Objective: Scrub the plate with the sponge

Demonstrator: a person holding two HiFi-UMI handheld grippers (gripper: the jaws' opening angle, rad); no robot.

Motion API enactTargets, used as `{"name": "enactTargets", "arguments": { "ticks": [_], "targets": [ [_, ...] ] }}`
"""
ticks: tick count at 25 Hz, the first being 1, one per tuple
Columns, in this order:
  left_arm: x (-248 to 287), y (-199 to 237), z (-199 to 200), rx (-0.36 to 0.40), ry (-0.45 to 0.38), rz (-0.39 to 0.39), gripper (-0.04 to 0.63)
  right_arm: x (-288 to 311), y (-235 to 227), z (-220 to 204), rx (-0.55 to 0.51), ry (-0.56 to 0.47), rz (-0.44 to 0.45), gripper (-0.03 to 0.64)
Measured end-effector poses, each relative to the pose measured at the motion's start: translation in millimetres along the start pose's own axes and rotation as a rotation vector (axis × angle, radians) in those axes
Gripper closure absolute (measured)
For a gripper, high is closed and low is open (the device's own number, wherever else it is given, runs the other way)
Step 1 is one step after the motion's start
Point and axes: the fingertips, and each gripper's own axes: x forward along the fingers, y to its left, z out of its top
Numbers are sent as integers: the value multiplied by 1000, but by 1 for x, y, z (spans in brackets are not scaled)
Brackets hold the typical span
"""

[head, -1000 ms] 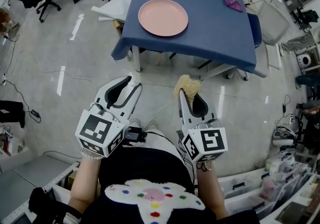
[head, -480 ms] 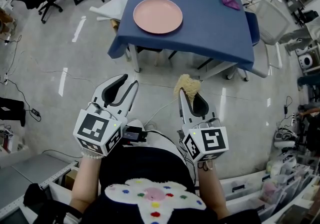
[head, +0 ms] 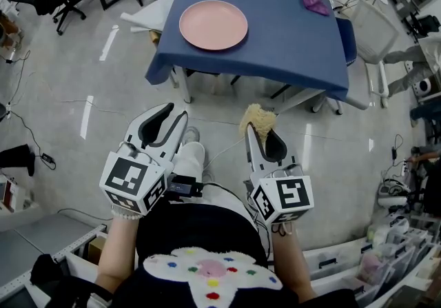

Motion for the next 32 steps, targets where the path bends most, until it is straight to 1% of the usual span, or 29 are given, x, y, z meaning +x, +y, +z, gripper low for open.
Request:
{"name": "enactTargets", "arguments": {
  "ticks": [5,11,21,26,32],
  "targets": [
    [22,11,3,-1,-3,-12,480,17,-10,2,2,-2,-16,522],
    [57,39,17,-14,-12,-22,480,52,-24,14,-1,4,-33,522],
    [122,104,38,-35,10,-46,482,132,-43,37,5,32,-66,522],
    [155,138,50,-39,34,-70,482,176,-48,47,28,50,-89,523],
    [190,173,53,-54,68,-71,480,217,-57,57,35,69,-111,523]
  ]
}}
